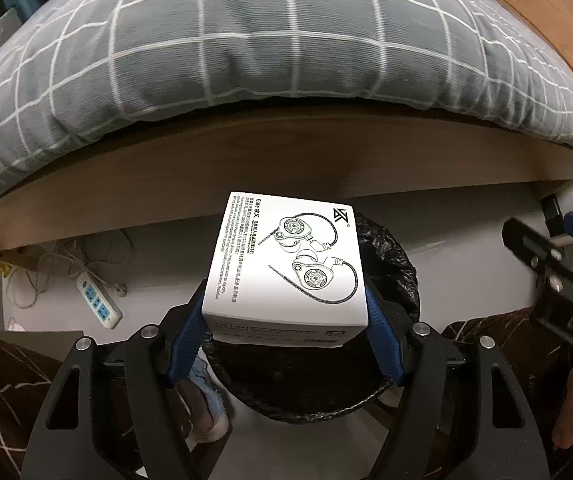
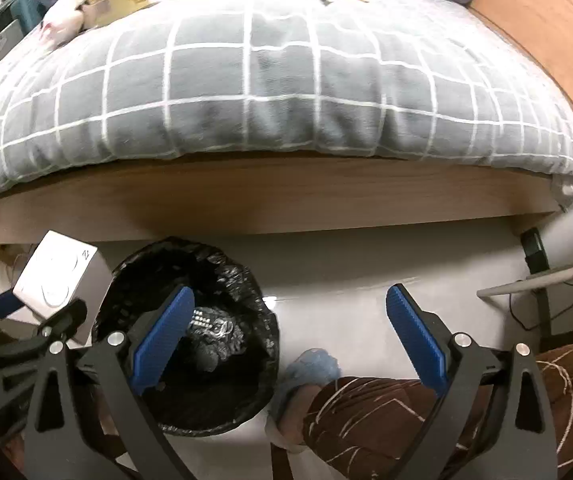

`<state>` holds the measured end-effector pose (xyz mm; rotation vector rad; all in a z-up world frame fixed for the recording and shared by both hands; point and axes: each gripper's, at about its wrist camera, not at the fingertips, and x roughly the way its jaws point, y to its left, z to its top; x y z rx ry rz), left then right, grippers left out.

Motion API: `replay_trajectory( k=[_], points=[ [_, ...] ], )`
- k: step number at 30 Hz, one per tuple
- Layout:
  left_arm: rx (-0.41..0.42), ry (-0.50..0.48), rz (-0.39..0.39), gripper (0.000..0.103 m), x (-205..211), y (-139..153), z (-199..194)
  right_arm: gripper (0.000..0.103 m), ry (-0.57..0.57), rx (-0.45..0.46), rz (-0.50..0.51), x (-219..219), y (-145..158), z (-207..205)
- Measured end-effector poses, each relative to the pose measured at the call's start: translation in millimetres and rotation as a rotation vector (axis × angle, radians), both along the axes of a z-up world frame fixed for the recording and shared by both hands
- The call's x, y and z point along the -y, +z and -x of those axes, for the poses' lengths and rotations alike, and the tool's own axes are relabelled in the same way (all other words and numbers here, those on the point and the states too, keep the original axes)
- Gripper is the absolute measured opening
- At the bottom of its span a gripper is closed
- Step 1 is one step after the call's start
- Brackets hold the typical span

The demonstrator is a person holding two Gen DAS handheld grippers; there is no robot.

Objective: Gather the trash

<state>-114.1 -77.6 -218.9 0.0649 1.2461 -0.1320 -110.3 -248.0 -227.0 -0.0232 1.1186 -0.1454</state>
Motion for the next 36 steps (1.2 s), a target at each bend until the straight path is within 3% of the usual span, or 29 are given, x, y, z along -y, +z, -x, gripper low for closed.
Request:
replay_trajectory(
  k=[4, 9, 16, 28, 36],
  points=[
    [0.017, -0.009, -0.017, 0.073, 2.2, 2.8, 1.9, 0.093, -0.013, 0.006, 0.007, 0.4, -0.7, -2.3],
    [0.046, -0.002, -0.034, 0.088, -3.0, 8.4, 1.5, 0.093, -0.012, 0.019, 0.003, -3.2, 0.6, -4.4],
    [0.097, 0.042, -0.035, 0.092, -17.0, 28.0, -0.7, 0.093, -0.011, 0.074, -0.010, -3.5, 20.0, -5.8],
    [0.219, 0.067, 0.006, 0.094, -39.2, 90.2, -5.0, 0.093, 0.033, 0.208, -0.008, -11.0, 76.7, -11.0],
    [0.294, 0.118, -0.013, 0.094, -57.6, 124.5, -31.3, 0.093, 0.044, 0.264, -0.018, -4.4, 105.7, -35.6]
  ],
)
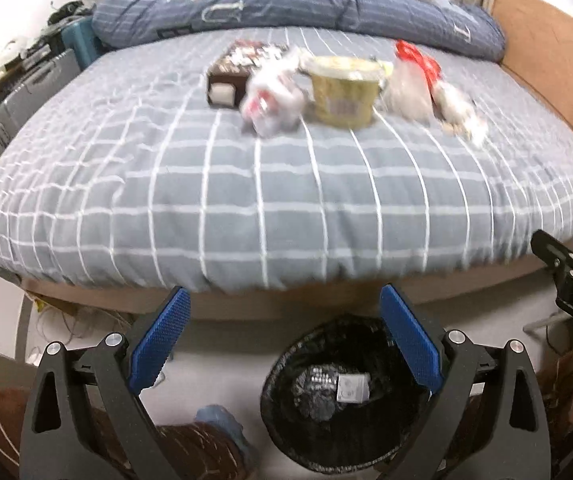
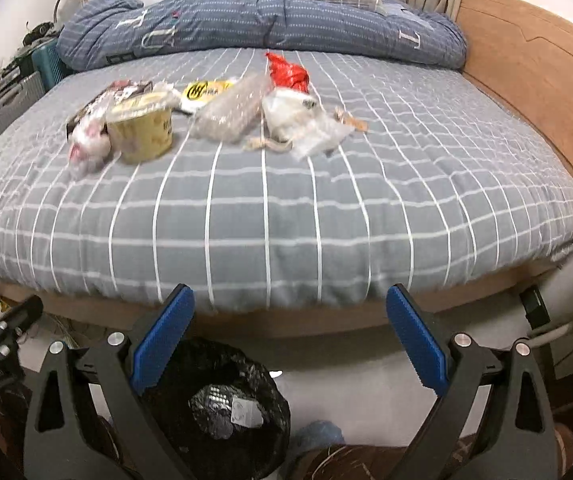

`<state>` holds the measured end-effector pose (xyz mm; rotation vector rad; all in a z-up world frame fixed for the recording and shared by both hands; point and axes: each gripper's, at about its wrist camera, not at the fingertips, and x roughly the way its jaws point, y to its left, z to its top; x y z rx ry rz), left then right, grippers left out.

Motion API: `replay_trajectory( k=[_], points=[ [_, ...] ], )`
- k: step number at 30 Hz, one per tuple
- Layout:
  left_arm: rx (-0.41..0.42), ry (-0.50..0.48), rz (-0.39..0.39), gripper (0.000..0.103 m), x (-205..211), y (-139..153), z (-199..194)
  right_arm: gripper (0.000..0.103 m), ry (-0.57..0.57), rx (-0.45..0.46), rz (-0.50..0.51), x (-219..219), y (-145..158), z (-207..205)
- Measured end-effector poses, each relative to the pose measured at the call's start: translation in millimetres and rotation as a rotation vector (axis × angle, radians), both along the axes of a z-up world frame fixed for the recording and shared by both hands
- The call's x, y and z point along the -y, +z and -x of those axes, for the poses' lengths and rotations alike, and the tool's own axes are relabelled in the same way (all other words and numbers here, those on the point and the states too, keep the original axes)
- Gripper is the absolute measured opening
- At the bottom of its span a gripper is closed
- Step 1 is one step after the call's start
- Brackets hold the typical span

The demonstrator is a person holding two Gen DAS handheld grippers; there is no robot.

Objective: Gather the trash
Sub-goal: 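Move both tools back toward the remaining trash on the bed, then grasp the white drawstring bag with the right tool while the left tool grasps the clear plastic bag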

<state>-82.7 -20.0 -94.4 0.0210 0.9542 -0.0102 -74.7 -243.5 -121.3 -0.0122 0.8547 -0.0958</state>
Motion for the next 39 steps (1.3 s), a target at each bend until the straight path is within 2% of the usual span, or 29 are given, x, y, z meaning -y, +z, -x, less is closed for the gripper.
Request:
replay_trajectory(
  k=[11, 21, 28, 34, 39],
  points=[
    [0.060, 0.031, -0.023, 0.094, -15.9, 28.8, -37.4, 0.093, -0.013, 0.037, -0.025, 13.9, 26.7, -36.3],
    [0.077, 0.029, -0.033, 0.094, -12.4, 39.6, -65.0, 0.093, -0.020, 0.077, -0.020, 18.5, 49.9, -70.7],
    [0.089, 0.028, -0.045, 0.094, -11.8, 45.0, -91.2, 0.093, -0.013, 0.080, 0.006, 21.5, 51.7, -98.5],
    [0.075, 0.035, -0.032, 0.094, -16.6, 38.4, -121.3, 0.093, -0.010, 0.069, 0.026, 23.7, 47.9, -132.8],
    [0.072, 0.017, -0.059, 0.094, -16.5, 33.3, -154.2, 0.093, -0.008, 0.067, 0.050, 29.9, 47.5, -167.4]
  ],
)
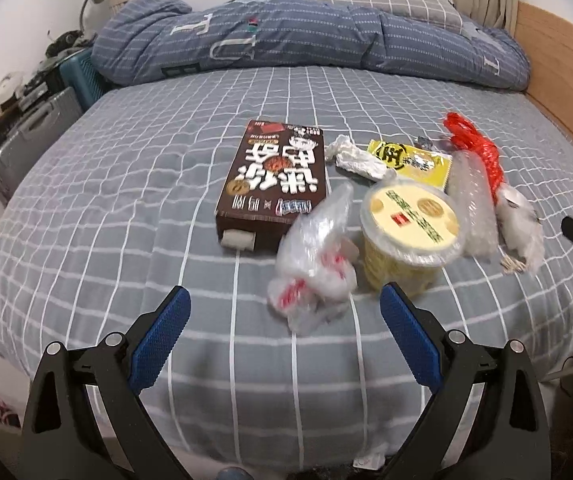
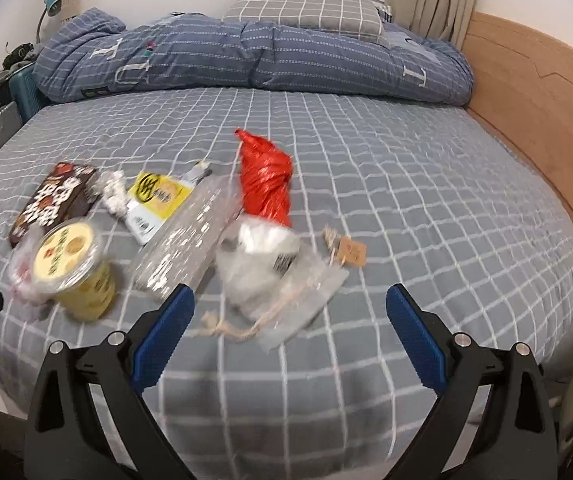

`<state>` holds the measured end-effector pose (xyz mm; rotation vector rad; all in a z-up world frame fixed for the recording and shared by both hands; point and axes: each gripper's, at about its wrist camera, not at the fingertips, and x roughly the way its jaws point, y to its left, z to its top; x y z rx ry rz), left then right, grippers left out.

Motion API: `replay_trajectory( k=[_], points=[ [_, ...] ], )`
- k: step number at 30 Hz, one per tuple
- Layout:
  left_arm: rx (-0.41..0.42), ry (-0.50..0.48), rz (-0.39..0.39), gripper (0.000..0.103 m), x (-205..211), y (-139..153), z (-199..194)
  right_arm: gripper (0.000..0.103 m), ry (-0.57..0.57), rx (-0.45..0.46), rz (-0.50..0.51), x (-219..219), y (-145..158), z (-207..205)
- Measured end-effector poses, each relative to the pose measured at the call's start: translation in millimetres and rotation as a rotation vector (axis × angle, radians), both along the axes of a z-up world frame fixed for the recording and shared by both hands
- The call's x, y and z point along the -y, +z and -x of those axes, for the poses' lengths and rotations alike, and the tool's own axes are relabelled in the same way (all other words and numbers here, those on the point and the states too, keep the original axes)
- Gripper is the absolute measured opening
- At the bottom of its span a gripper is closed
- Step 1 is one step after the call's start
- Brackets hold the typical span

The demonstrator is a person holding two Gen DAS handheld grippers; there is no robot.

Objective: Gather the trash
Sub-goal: 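Grasp the white drawstring bag with the right tool while the left tool grasps the clear plastic bag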

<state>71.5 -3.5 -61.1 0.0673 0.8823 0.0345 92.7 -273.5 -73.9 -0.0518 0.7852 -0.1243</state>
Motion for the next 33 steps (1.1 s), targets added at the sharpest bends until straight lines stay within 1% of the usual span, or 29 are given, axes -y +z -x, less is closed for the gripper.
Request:
replay_trajectory(
  k=[3, 7, 9, 14, 17, 19, 22, 24, 27, 31, 32, 33],
  points=[
    [0.000, 0.003, 0.000, 0.094, -3.5, -4.1, -16.1, 0.093, -0.001, -0.005, 0.009, 7.4, -3.5, -19.7],
    [-0.017, 0.004, 0.025, 0.094, -8.1, -12.9, -31.6, 0.092, 0.011, -0.027, -0.009, 10.6, -15.8, -39.8],
    [-0.023, -0.007, 0.031, 0.094, -6.8, -18.0, -35.5, 0.089, 0.014, -0.043, -0.011, 9.3, -23.8, -47.0],
    [-0.054, -0.023, 0.028, 0.093, -4.8, -33.0, -43.5, 0.087, 0.033, -0.076, -0.018, 5.9, -39.6, -61.0],
    [-0.070, -0.030, 0.042, 0.092, -5.6, -39.1, -45.0, 0.081, 0.046, -0.105, -0.049, 4.9, -47.2, -67.8],
    [-0.077, -0.041, 0.052, 0.090, -5.0, -42.3, -46.5, 0.080, 0.051, -0.118, -0.067, 4.5, -50.9, -71.9],
    [-0.094, -0.052, 0.078, 0.084, -3.7, -48.0, -49.4, 0.073, 0.053, -0.151, -0.096, 1.8, -57.3, -77.5],
    [-0.111, -0.061, 0.100, 0.078, -2.0, -51.7, -52.1, 0.067, 0.055, -0.168, -0.092, -2.6, -61.2, -80.2],
    [-0.114, -0.073, 0.096, 0.074, 1.8, -53.6, -52.6, 0.058, 0.065, -0.185, -0.090, -7.9, -64.6, -82.4],
    [-0.128, -0.085, 0.107, 0.067, 5.2, -57.0, -53.5, 0.053, 0.063, -0.215, -0.086, -10.4, -71.2, -84.0],
    [-0.132, -0.086, 0.109, 0.063, 5.7, -57.3, -54.5, 0.051, 0.064, -0.221, -0.080, -11.2, -73.1, -84.4],
    [-0.137, -0.087, 0.113, 0.062, 6.0, -58.2, -55.3, 0.049, 0.065, -0.227, -0.075, -11.6, -75.0, -84.4]
  ],
)
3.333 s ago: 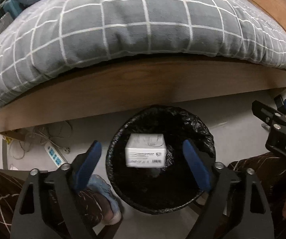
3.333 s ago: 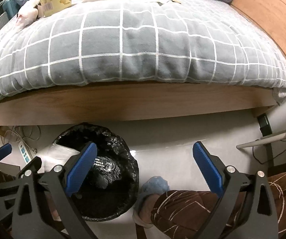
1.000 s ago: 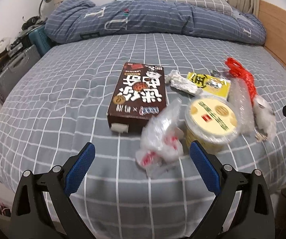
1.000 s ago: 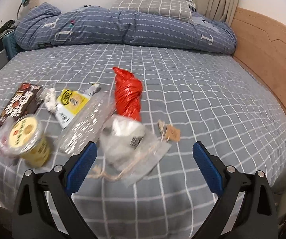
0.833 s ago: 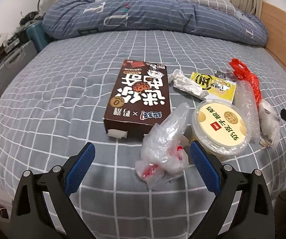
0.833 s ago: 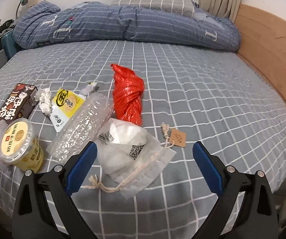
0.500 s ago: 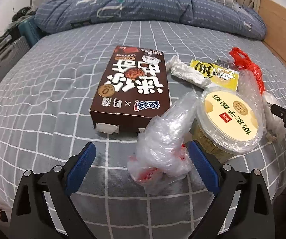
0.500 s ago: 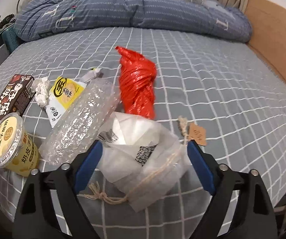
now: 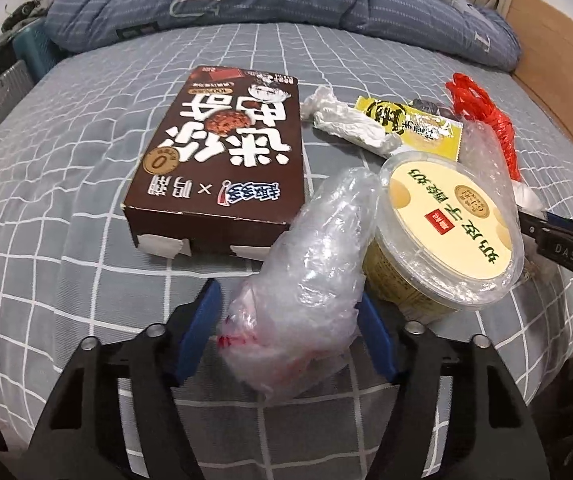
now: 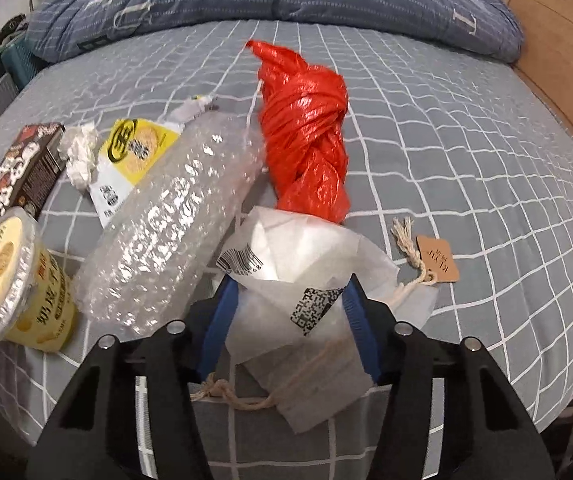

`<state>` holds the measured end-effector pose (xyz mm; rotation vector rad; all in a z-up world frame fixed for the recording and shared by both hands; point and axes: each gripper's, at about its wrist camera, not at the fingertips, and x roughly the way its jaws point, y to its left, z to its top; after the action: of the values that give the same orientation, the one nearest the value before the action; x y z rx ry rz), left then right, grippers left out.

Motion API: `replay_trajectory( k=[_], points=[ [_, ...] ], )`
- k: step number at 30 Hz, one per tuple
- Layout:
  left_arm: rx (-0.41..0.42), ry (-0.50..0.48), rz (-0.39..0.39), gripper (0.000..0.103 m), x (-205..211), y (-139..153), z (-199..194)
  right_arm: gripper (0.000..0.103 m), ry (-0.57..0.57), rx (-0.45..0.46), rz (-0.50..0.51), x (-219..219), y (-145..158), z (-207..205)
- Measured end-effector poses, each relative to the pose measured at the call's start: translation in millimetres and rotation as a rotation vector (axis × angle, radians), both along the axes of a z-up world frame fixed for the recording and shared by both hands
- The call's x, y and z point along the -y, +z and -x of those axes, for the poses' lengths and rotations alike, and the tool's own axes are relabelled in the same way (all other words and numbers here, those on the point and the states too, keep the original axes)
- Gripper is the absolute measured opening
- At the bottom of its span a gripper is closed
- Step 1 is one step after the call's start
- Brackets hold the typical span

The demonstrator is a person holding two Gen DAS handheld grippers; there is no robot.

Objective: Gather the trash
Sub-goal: 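Grasp the white drawstring bag with the right tool while the left tool grasps the clear plastic bag, then lift and carry the white drawstring bag and clear plastic bag toward the bin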

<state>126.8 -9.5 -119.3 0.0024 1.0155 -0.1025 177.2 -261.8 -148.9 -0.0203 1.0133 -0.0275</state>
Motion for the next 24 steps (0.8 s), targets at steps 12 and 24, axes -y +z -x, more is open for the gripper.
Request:
replay_trajectory(
  k=[12, 24],
  points=[
    [0.017, 0.013, 0.014, 0.058, -2.2, 5.4, 2.6, 0.034, -0.006, 0.007, -0.001, -0.7, 2.4, 2.3],
    [0.047, 0.028, -0.013, 0.058, -4.7, 18.1, 6.8, 0.021, -0.021, 0.005, -0.004, 2.7, 10.8, 3.3]
  ],
)
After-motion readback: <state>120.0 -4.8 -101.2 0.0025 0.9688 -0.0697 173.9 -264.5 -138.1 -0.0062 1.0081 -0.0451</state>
